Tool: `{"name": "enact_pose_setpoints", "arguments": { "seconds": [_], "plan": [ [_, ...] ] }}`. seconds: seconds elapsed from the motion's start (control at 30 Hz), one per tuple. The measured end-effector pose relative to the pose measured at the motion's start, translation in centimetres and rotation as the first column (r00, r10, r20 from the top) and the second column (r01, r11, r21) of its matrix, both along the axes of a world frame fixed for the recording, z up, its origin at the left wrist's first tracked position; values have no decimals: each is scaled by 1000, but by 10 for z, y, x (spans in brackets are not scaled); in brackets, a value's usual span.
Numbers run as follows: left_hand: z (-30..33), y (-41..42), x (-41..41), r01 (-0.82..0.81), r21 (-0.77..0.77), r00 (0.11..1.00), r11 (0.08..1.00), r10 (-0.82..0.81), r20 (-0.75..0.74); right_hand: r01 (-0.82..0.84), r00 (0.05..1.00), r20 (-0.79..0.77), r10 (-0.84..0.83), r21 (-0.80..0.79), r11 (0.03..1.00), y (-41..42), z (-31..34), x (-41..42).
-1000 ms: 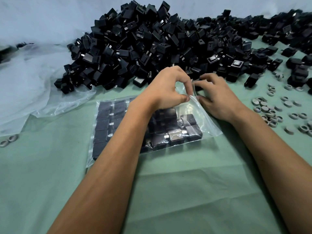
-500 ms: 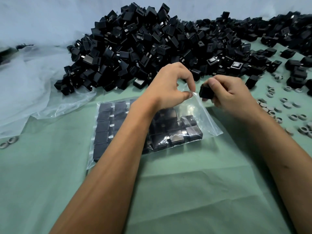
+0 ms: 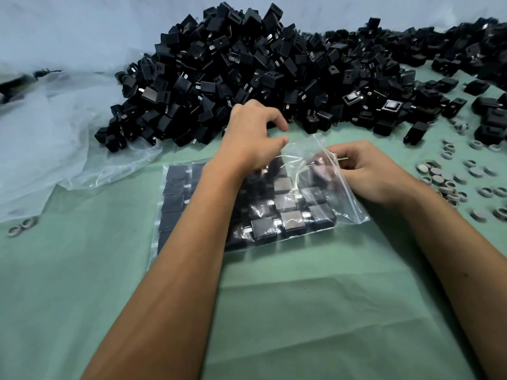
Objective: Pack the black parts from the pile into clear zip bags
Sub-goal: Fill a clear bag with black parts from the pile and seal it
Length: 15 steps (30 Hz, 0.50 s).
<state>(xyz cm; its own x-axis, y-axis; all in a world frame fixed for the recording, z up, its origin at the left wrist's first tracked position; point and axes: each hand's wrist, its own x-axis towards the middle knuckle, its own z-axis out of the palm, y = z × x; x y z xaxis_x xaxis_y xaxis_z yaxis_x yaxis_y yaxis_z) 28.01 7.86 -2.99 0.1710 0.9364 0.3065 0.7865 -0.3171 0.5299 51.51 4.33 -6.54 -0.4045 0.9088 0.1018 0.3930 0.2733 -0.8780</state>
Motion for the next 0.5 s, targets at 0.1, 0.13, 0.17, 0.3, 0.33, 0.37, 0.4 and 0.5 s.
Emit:
{"name": "enact_pose_setpoints", "arguments": {
  "seconds": [0.1, 0.13, 0.17, 0.3, 0.33, 0.37, 0.4, 0.5],
  "plan": [
    [-3, 5, -14, -107, -35, 993, 994, 105, -55, 22, 1000, -2, -22, -30, 999, 0, -1, -1],
    [-4, 6, -18, -132, -49, 990, 990, 129, -61, 37, 999, 7, -36, -28, 999, 0, -1, -1],
    [-5, 7, -21, -149, -68, 988, 987, 145, -60, 55, 998, 18, -54, -24, 998, 0, 0, -2],
    [-9, 10, -29, -141, -146, 988, 979, 129, -90, 154, 981, 113, -158, 41, 987, -1, 1, -4],
    [-10, 11, -29, -138, -158, 987, 978, 121, -110, 171, 975, 132, -179, 67, 983, -2, 1, -6],
    [-11, 11, -29, -137, -168, 985, 976, 116, -129, 175, 974, 133, -185, 87, 981, -3, 2, -7],
    [-11, 12, -28, -137, -173, 983, 975, 113, -146, 166, 978, 116, -176, 90, 982, -5, 4, -9],
    [-12, 13, -29, -144, -166, 977, 976, 113, -180, 93, 993, 74, -95, 21, 995, -9, 8, -8]
  ]
}}
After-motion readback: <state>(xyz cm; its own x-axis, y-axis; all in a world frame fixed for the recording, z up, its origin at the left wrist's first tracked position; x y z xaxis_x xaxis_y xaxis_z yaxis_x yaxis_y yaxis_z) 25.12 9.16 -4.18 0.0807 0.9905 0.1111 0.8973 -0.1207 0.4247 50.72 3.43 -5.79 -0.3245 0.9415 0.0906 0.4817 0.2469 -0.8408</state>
